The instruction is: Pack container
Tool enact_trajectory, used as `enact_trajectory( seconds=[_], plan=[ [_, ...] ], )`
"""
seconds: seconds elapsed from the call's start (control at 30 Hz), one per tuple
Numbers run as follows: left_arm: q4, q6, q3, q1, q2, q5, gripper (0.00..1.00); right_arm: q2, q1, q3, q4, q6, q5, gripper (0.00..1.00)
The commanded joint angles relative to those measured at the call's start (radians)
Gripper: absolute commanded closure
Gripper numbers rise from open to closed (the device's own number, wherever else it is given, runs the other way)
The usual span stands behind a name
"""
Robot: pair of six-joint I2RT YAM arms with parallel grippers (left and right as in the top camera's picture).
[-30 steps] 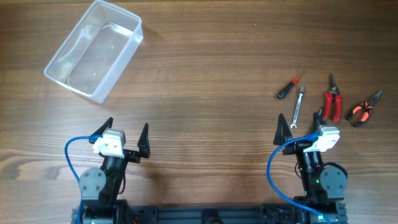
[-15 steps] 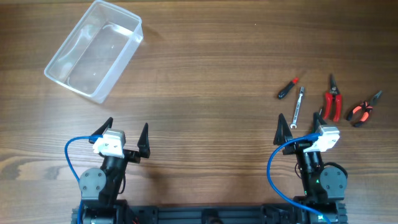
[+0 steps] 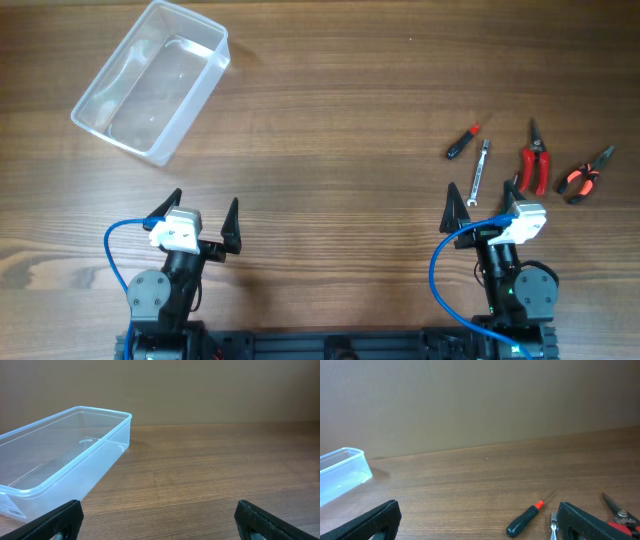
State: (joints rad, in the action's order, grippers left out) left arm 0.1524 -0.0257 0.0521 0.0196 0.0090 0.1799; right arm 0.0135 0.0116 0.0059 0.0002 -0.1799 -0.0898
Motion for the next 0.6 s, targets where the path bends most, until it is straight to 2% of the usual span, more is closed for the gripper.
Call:
enact_trajectory(
  seconds=[0.0,0.1,0.17,0.23,0.27,0.33,0.4,0.47,0.57],
  plan=[
    [-0.003,-0.019,-0.007,0.006,-0.002,-0.006,0.00,-0.011,0.005,-0.001,0.006,-0.014,-0.016,0.00],
    [-0.003,-0.019,-0.007,0.006,-0.002,-0.006,0.00,-0.010,0.005,-0.001,0.002,-0.015,0.029,0.00],
    [-0.019,0.001,-0.007,0.006,-0.002,-0.002,0.00,0.005,0.005,0.000,0.004,-0.143,0.028,0.00],
    [-0.033,0.112,-0.003,0.006,-0.002,-0.022,0.00,0.013,0.005,0.001,0.022,-0.196,-0.031,0.00],
    [-0.035,0.207,0.018,0.006,0.005,-0.025,0.00,0.022,0.005,0.016,0.047,-0.211,-0.080,0.00],
    [-0.032,0.245,0.095,0.006,0.060,-0.052,0.00,0.067,0.005,0.095,0.036,-0.198,-0.092,0.00],
    [-0.011,0.243,0.292,0.006,0.310,-0.105,0.00,0.287,0.005,0.253,0.028,-0.130,-0.182,0.00],
    [0.035,0.244,0.430,0.006,0.484,-0.108,0.00,0.463,0.005,0.369,0.022,-0.109,-0.244,0.00],
    [0.292,0.349,0.784,-0.034,0.850,-0.178,0.00,0.761,0.005,0.619,-0.090,-0.010,-0.323,0.00]
  ],
)
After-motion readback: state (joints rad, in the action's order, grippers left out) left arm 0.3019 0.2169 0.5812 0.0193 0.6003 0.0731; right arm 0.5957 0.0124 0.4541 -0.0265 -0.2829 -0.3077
